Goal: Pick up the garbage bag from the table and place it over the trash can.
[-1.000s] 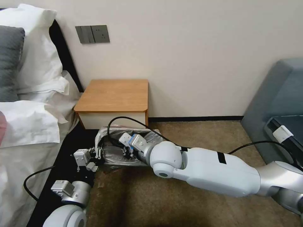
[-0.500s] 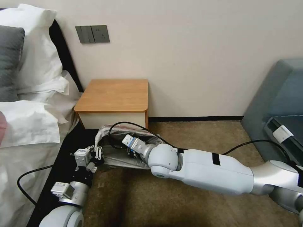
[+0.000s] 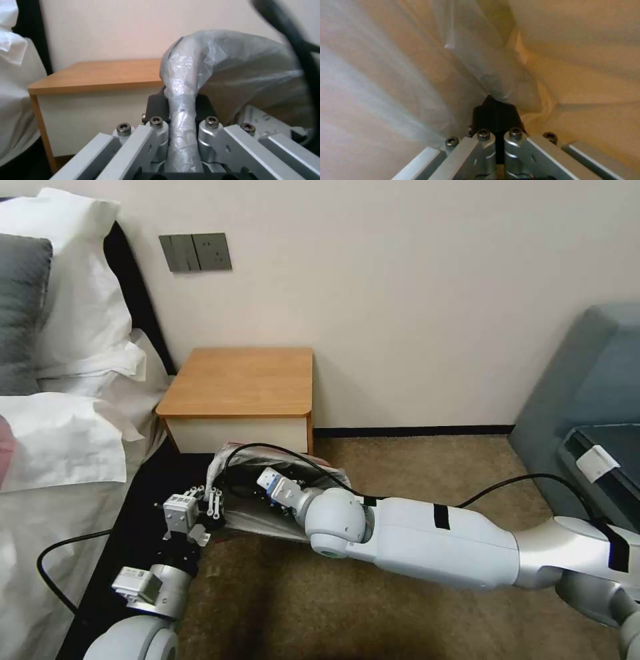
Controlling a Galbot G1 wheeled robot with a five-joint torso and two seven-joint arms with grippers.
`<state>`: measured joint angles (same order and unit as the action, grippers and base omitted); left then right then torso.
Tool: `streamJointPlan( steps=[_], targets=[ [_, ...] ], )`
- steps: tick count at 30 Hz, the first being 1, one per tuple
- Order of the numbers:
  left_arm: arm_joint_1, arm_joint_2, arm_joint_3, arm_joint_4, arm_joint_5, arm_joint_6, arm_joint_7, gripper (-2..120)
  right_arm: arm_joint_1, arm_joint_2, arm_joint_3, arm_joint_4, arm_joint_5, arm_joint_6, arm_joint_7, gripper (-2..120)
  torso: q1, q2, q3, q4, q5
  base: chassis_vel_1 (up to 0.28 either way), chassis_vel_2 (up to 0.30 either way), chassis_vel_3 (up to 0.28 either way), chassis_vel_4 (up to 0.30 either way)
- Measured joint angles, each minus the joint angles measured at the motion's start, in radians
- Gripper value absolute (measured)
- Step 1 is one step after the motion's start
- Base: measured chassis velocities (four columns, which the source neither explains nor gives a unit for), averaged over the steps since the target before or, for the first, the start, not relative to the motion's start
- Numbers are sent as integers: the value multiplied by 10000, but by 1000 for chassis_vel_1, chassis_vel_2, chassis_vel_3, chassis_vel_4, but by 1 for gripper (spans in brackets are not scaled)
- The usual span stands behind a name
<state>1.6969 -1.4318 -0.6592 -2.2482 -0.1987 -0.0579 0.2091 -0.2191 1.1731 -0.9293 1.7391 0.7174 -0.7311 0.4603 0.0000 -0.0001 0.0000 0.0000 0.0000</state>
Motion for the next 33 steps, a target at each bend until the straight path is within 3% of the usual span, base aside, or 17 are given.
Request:
streamJointPlan(
  steps=[8, 13, 21, 26, 28, 30, 33],
  targets=[
    [-18, -49, 4, 41, -11, -23, -48, 7, -138, 26, 84, -68, 126, 0, 107, 0, 0, 0, 0, 0, 1, 0, 0, 0, 0],
    [-114, -46, -189, 350, -294, 40, -218, 6, -144, -227, 244, 727, 683, 0, 360, 0, 0, 0, 0, 0, 0, 0, 0, 0, 0],
    [-319, -19, -557, 906, -1445, 343, -511, 6, -187, -983, 1005, 2776, 3064, 6, 1325, 0, 0, 0, 0, 1, 1, 0, 0, 0, 0],
    [-341, -15, -607, 1197, -2531, 889, -913, 6, -786, -1720, 2342, 4286, 4203, 123, 1992, 0, 0, 0, 0, 4, 1, 0, 0, 0, 0],
    [-303, 17, -575, 1340, -2707, 1197, -1112, 6, -1639, -2301, 3522, 5244, 4279, 517, 1938, 0, 0, 0, 0, 0, 2, 0, 0, 0, 0],
    [-260, 47, -505, 1384, -2778, 1315, -1238, 6, -2057, -2546, 3990, 5567, 4077, 647, 1811, 3, 0, 1, -1, -1, 3, 0, 0, 0, 0],
    [-63, 203, -33, 1410, -2931, 1699, -1635, 6, -3755, -3595, 5059, 6255, 2011, 1526, 1501, 18, 0, 1, -1, -1, 4, 0, 0, 0, 0]
  ],
)
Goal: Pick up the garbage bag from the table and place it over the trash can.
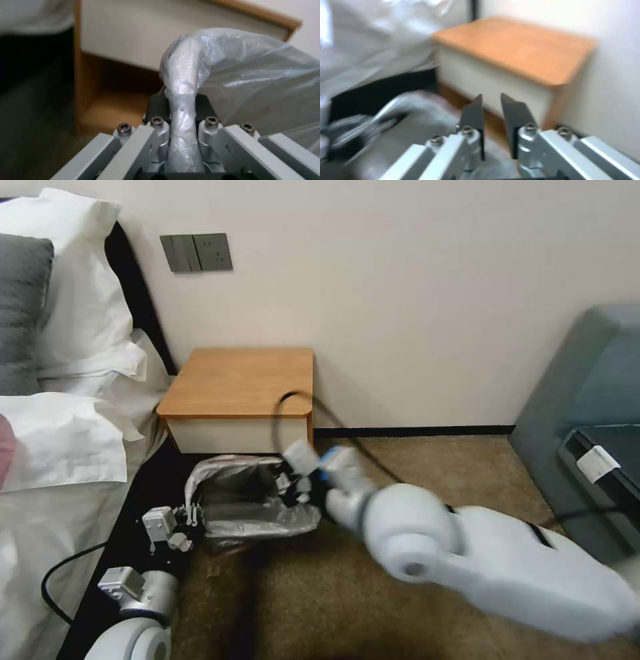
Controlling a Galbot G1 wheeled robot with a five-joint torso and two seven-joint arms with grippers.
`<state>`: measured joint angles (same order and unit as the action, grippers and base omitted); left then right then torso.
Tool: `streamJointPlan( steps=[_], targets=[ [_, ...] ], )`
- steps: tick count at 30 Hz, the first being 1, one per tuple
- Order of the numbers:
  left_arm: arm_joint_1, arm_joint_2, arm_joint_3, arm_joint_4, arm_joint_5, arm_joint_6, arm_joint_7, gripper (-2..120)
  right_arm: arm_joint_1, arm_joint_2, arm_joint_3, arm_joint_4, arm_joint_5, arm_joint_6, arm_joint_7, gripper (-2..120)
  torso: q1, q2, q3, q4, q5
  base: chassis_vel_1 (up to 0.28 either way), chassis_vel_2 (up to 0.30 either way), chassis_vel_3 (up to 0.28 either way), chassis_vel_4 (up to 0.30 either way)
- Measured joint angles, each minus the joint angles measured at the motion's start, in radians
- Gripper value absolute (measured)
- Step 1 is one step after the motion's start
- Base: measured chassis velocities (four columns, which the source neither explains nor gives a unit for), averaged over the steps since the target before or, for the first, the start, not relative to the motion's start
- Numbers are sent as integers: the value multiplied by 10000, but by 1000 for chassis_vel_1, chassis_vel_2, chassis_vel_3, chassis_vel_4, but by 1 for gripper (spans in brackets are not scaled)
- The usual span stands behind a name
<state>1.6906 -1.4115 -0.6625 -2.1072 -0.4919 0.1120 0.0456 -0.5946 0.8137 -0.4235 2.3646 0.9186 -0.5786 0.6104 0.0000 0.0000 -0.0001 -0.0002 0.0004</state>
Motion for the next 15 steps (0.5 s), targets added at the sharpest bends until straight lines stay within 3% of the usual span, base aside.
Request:
streamJointPlan(
  steps=[1, 5, 6, 9, 15],
  targets=[
    [0, 0, 0, 0, 0, 0, 0, 6, 0, 0, 0, 0, 0, 0, 0, 18, 0, 0, 0, 0, 0, 0, 0, 0, 0],
    [203, 158, 900, -99, 2, 445, -562, 6, -3136, -387, 1700, 236, -2822, 813, -47, 35, 0, 0, 0, -4, 0, 0, 0, 0, 0],
    [203, 158, 900, -99, 2, 445, -562, 6, -3136, -387, 1700, 236, -2822, 813, -47, 35, 0, 0, 0, -4, 0, 0, 0, 0, 0],
    [323, 229, 1519, -156, 25, 748, -965, 6, -5319, 203, 3285, 376, -4208, 1120, -226, 52, 0, 0, 0, 0, -3, 0, 0, 0, 0],
    [396, 289, 1941, -171, -19, 1052, -1306, 6, -7041, 1027, 4542, 505, -5276, 1362, -448, 68, 0, 0, 0, 0, -3, 0, 0, 0, 0]
  ],
)
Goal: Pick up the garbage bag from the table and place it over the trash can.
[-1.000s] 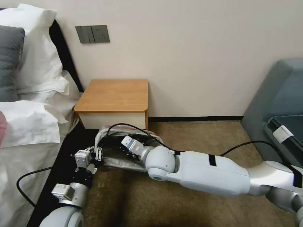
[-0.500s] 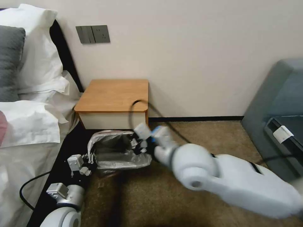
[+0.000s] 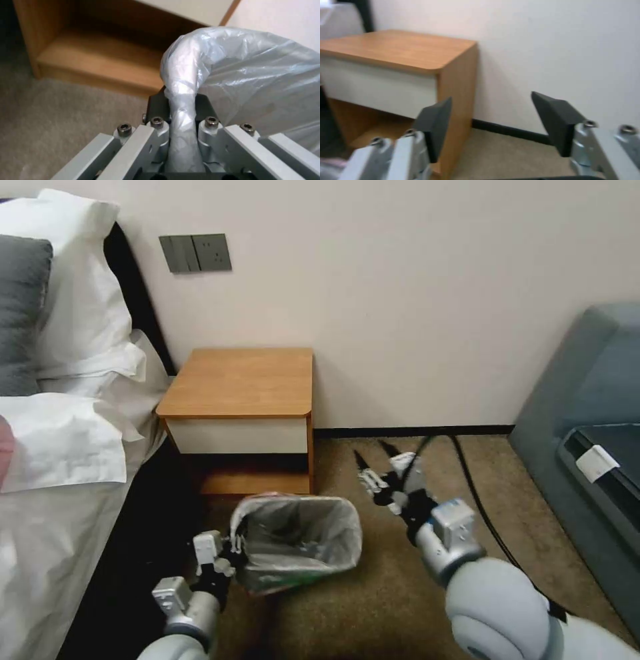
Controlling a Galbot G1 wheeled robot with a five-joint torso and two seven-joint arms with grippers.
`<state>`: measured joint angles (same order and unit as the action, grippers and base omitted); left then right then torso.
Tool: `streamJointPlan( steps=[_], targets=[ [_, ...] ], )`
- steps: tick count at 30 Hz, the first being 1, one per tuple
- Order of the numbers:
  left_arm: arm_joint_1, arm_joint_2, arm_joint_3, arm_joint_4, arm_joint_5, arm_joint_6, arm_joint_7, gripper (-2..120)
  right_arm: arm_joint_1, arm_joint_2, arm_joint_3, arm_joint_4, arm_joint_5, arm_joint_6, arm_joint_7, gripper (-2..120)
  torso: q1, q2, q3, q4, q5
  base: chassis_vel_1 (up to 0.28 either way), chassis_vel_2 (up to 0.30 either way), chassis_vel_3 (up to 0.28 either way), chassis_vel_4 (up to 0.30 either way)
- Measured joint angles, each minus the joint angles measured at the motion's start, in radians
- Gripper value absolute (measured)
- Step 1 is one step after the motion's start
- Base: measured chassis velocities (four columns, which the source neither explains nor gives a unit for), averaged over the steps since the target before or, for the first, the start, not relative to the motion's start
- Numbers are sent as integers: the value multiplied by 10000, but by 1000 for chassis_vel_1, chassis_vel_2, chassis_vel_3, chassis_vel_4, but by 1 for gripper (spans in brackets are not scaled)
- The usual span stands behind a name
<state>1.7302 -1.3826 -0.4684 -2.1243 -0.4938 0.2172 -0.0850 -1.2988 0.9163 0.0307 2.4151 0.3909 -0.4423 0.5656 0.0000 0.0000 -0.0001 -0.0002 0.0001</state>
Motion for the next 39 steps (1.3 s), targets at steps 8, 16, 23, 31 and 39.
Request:
streamJointPlan(
  steps=[8, 16, 23, 31, 39],
  targets=[
    [-181, -16, 353, 343, 26, 434, -364, 6, -499, 556, 280, 41, -294, 75, -54, 97, 0, 0, 1, 2, -2, 0, 0, 0, 0],
    [-337, -144, 380, 456, 163, 928, -673, 21, -572, 627, 212, -65, -322, 133, -62, 100, 0, 0, 1, 2, -1, 0, 0, 0, 0],
    [-335, -208, 407, 401, 153, 1056, -855, 49, -608, 724, 153, -74, -210, 144, -25, 100, 0, 0, 1, 2, -1, 0, 0, 0, 0],
    [-300, -147, 315, 251, 809, 792, -1038, 76, -903, 1032, 144, -189, -347, 351, -19, 100, 0, 0, 1, 1, -1, 0, 0, 0, 0],
    [-217, -24, -476, 157, 2388, -622, -933, 99, -1609, 1388, 432, -630, -878, 1090, -246, 100, 0, 0, 1, 1, -2, 0, 0, 0, 0]
  ],
)
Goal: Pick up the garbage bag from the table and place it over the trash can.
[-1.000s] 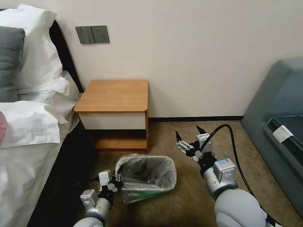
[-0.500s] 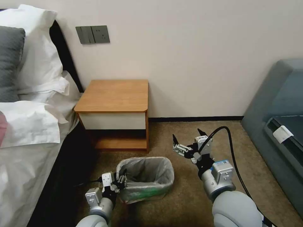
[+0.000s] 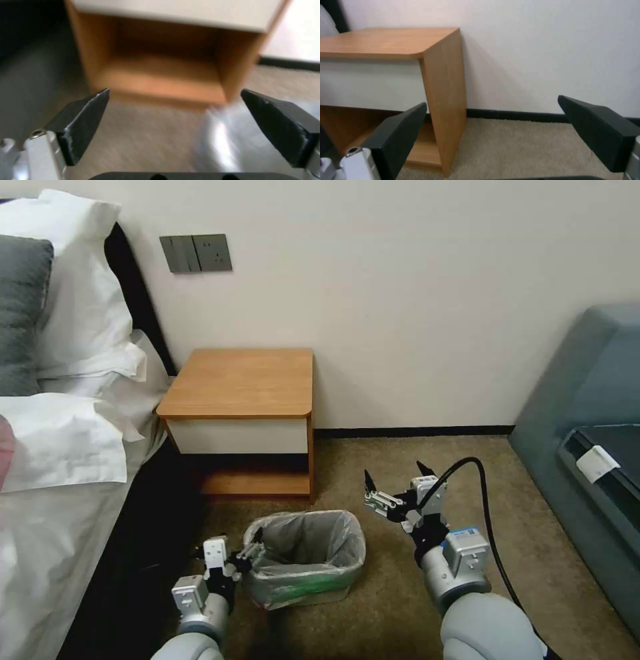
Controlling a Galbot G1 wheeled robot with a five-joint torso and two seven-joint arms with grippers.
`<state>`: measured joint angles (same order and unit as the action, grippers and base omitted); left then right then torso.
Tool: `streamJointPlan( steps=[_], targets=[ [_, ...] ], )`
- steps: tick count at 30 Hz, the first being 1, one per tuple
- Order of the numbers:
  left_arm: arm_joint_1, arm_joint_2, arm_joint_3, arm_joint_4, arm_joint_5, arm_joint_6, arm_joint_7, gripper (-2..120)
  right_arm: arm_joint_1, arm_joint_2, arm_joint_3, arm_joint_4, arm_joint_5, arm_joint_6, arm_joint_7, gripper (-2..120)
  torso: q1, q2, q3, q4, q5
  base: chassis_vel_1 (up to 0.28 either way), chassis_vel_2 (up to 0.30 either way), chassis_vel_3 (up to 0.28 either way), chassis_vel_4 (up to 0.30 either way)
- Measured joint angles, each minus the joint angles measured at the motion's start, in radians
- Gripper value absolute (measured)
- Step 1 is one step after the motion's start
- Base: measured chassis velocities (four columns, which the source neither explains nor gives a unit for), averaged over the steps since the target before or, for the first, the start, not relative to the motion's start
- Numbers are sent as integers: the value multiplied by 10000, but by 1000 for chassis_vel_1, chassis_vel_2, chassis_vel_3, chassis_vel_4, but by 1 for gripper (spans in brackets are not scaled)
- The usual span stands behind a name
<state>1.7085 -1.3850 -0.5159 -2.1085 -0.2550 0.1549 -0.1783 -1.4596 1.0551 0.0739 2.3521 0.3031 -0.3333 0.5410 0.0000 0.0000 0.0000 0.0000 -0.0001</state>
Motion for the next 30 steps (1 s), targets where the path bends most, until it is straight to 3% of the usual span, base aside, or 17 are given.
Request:
streamJointPlan(
  steps=[3, 4, 8, 9, 13, 18, 30],
  targets=[
    [129, 0, -1002, -9, 982, -1342, 429, 100, -864, 364, 567, -574, -452, 1208, -752, 100, 0, 0, 0, 2, 1, 0, 0, 0, 0],
    [129, 0, -1002, -9, 982, -1342, 429, 100, -864, 364, 567, -574, -452, 1208, -752, 100, 0, 0, 0, 2, 1, 0, 0, 0, 0],
    [707, -68, -1310, -244, 1194, -2716, 979, 100, -2242, 1138, 1666, -1766, -1224, 3572, -2557, 100, 0, 0, 0, -1, 2, 0, 0, 0, 0],
    [707, -68, -1310, -244, 1194, -2716, 979, 100, -2242, 1138, 1666, -1766, -1224, 3572, -2557, 100, 0, 0, 0, -1, 2, 0, 0, 0, 0],
    [1708, -286, -1415, -539, 1071, -3800, 1146, 100, -3388, 1851, 2622, -2415, -2014, 5311, -3588, 100, 0, 1, -1, 0, 3, 0, 0, 0, 0],
    [2461, -554, -1380, -714, 1185, -4294, 1076, 100, -3888, 2324, 2877, -2466, -2506, 5774, -3346, 100, 0, 0, -1, 1, 2, 0, 0, 0, 0],
    [2556, -604, -1337, -753, 1231, -4309, 984, 100, -3899, 2406, 2883, -2458, -2646, 5752, -3151, 100, 0, 1, 0, 0, 1, 0, 0, 0, 0]
  ],
)
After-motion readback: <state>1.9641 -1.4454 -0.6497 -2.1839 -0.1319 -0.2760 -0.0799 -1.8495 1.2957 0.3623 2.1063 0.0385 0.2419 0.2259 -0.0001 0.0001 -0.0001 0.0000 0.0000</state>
